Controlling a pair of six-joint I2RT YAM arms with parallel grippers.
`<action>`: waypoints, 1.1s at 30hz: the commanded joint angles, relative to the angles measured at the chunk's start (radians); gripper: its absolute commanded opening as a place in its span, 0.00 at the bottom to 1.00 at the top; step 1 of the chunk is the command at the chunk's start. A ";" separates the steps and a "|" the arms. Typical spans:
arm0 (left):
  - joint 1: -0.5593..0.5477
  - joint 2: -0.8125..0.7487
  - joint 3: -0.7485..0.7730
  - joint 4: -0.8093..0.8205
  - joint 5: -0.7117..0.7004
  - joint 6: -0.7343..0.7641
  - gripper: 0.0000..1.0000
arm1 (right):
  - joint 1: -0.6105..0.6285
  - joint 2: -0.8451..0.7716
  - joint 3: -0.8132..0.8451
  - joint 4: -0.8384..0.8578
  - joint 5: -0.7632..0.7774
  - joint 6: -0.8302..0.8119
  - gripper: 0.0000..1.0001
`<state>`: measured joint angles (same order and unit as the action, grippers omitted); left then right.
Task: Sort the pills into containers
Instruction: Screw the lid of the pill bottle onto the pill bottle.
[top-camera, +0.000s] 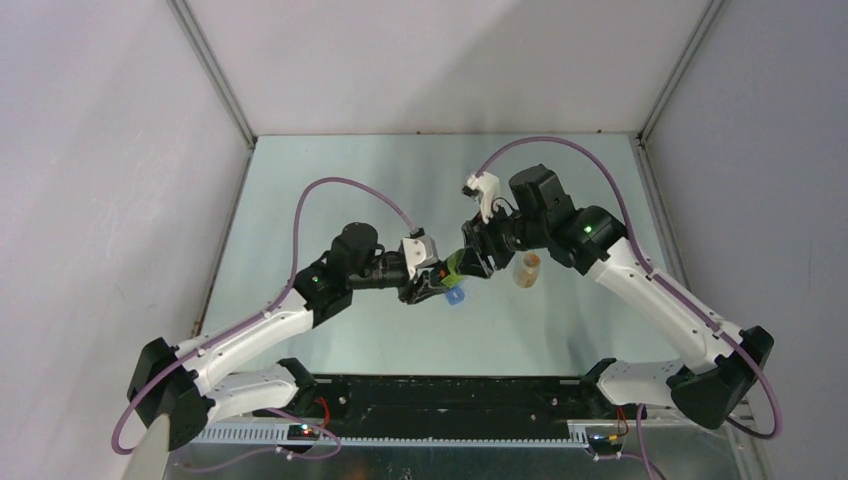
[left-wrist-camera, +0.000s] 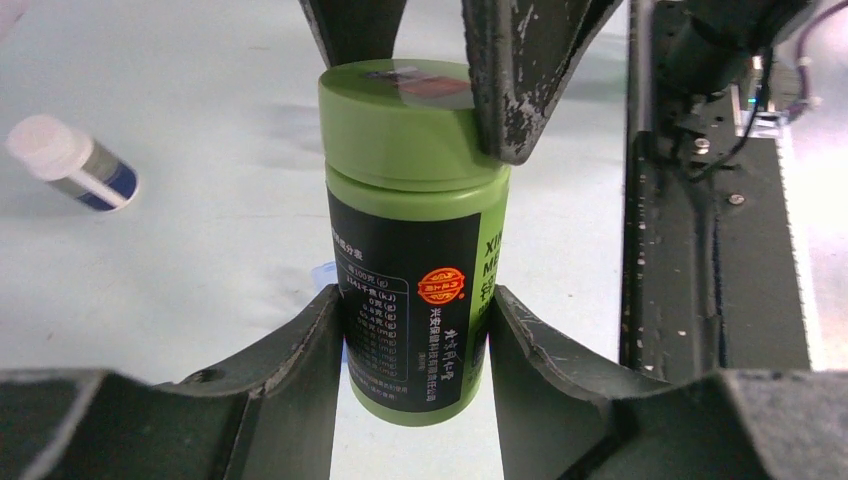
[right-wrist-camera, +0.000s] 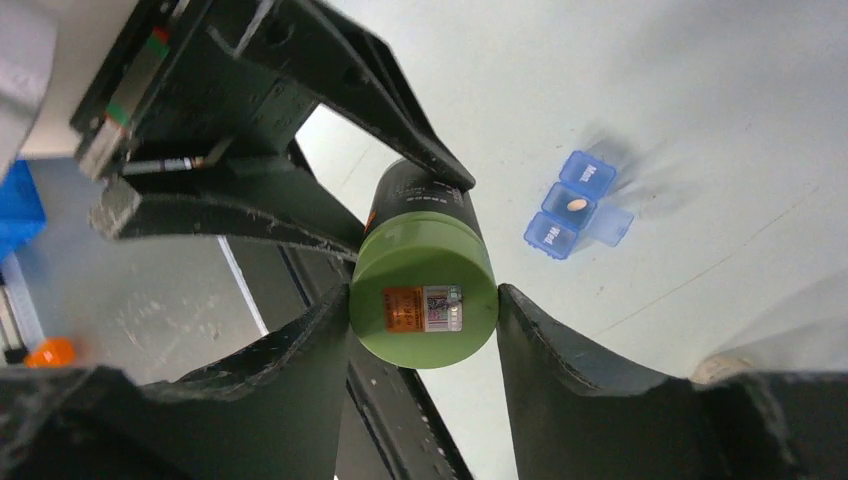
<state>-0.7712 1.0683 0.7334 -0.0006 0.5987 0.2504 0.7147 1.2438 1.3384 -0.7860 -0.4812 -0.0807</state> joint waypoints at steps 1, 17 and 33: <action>-0.003 -0.025 0.022 0.135 -0.129 -0.027 0.00 | -0.006 0.041 0.007 0.110 0.123 0.267 0.31; -0.003 -0.015 0.021 0.134 -0.272 -0.053 0.00 | -0.015 -0.001 -0.012 0.245 0.341 0.558 0.99; -0.002 -0.025 0.048 0.031 -0.005 0.035 0.00 | -0.032 -0.102 -0.100 0.155 -0.075 -0.038 0.87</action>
<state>-0.7704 1.0687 0.7330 0.0399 0.4881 0.2295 0.6647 1.1408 1.2373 -0.6231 -0.4885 0.0147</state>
